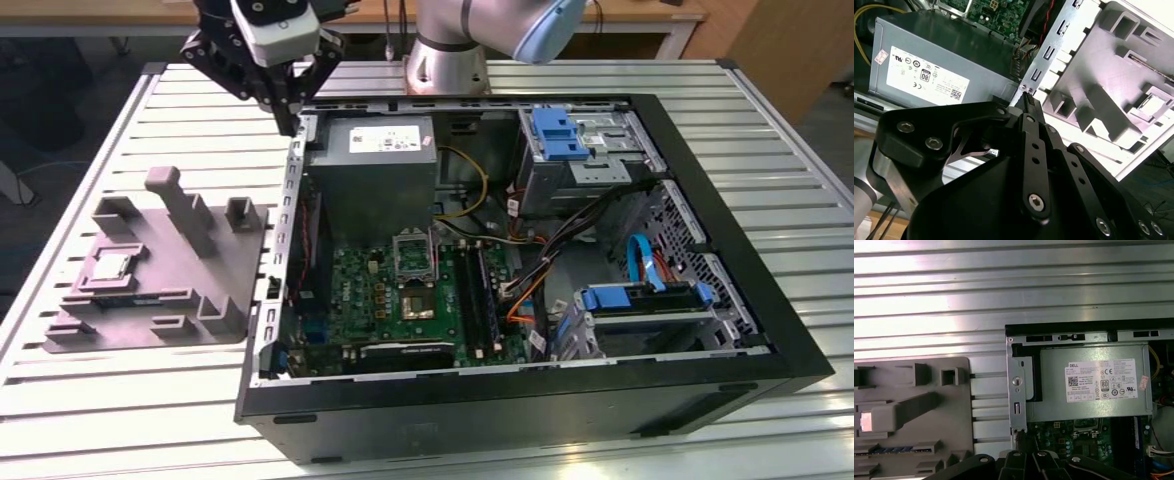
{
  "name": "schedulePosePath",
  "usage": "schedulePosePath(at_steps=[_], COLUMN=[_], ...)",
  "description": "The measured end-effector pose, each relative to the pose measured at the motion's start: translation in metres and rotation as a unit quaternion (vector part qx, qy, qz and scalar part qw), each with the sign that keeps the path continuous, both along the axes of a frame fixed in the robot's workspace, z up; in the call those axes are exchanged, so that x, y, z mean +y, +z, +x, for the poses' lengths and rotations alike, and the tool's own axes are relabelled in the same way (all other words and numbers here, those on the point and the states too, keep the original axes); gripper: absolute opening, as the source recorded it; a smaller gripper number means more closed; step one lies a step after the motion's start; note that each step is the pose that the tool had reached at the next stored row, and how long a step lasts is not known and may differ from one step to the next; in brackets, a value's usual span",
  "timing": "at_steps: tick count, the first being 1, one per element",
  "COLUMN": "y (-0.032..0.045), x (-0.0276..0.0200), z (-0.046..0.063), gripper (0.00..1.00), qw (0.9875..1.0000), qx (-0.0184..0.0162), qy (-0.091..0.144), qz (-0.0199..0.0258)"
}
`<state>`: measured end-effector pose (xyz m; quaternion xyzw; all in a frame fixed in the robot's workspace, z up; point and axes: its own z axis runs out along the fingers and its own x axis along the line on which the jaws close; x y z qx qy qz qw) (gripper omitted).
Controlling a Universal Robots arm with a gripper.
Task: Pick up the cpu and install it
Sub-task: 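Reach for the cpu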
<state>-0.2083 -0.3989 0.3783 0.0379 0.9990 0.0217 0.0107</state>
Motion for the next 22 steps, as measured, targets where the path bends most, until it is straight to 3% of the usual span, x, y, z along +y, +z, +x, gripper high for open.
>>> schedulePosePath(at_steps=[10,22], y=[-0.0004,-0.001], x=[0.0,0.0], z=[-0.003,-0.02], gripper=[0.11,0.11], qw=[1.0,1.0], qx=[0.0001,0.0001], qy=[0.0,0.0], qz=[-0.0001,0.0])
